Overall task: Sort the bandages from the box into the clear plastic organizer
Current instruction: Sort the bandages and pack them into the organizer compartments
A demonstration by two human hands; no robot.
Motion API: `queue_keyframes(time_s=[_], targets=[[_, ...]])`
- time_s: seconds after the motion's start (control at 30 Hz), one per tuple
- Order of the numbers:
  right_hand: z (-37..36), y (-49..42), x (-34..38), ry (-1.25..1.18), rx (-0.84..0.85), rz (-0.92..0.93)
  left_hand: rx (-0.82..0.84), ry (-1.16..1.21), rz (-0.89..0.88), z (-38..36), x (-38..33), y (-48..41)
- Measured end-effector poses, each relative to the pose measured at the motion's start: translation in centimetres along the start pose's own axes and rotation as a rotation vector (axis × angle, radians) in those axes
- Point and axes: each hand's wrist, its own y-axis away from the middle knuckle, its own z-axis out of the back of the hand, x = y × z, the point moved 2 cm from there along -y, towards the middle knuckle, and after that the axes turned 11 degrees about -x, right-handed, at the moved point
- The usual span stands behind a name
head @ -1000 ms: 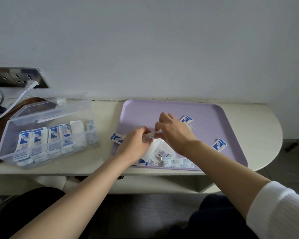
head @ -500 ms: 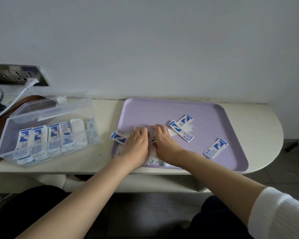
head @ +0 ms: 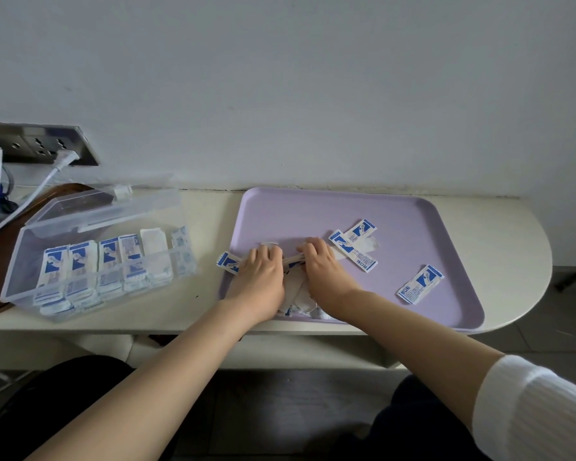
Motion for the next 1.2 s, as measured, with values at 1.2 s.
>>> queue_keyframes(time_s=[1.2], targets=[[3.3,-0.4,9.7,-0.524,0.056,0.037,-0.099,0.478,0.149,7.4,8.4,6.8]])
